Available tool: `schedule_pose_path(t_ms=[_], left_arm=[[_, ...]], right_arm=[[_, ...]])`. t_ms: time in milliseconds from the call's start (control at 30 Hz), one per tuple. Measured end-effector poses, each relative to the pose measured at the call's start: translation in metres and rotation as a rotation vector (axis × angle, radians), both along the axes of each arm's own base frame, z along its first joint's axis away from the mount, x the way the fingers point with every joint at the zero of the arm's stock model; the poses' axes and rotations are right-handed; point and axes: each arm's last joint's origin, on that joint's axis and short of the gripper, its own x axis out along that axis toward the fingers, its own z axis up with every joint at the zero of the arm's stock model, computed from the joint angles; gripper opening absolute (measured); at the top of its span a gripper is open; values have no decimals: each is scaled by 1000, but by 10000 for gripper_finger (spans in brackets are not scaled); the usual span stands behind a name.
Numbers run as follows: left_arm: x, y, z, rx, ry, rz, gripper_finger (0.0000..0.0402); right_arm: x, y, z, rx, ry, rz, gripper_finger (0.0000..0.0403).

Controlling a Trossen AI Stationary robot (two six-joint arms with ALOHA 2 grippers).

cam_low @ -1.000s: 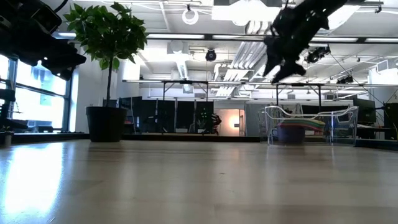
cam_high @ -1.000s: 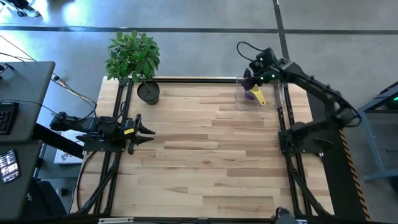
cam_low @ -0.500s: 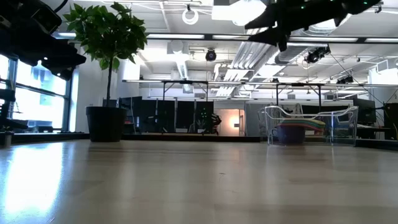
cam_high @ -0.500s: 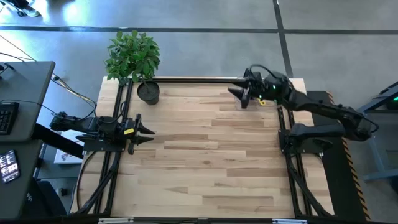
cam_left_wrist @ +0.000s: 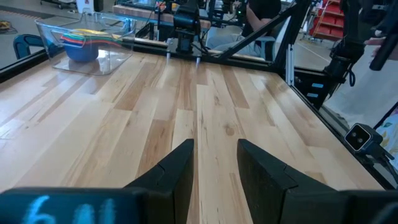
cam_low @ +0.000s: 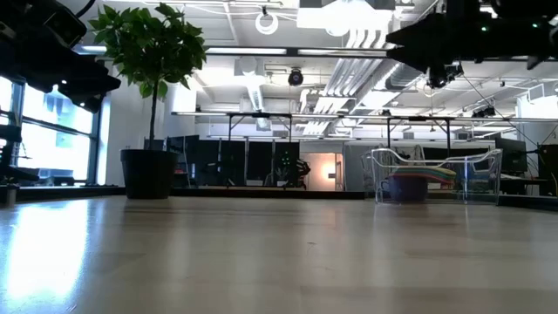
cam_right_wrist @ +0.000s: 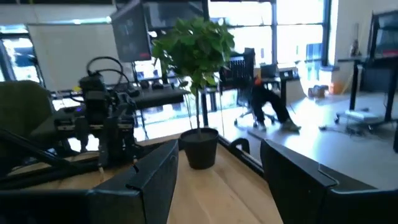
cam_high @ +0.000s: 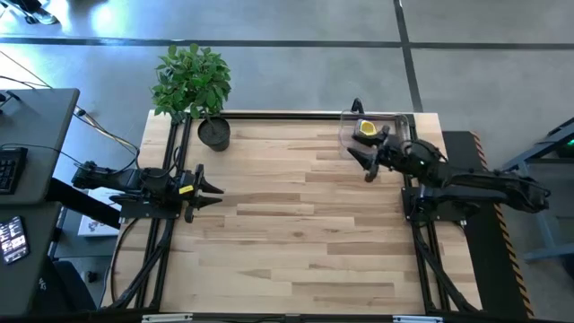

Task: Nest measuring cups in basket
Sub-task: Return to Home Position

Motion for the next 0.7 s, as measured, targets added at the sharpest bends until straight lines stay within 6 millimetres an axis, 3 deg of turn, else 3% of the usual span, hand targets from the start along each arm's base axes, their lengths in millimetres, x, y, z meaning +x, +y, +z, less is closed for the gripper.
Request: schedule_pose_path(t_ms=[333,700], left_arm=[[0,0,0,0,0,0,113],[0,0,0,0,0,0,113]], right_arm=[[-23,16,-35,42,-61,54,220],[-32,27,-61,65,-61,136,220]])
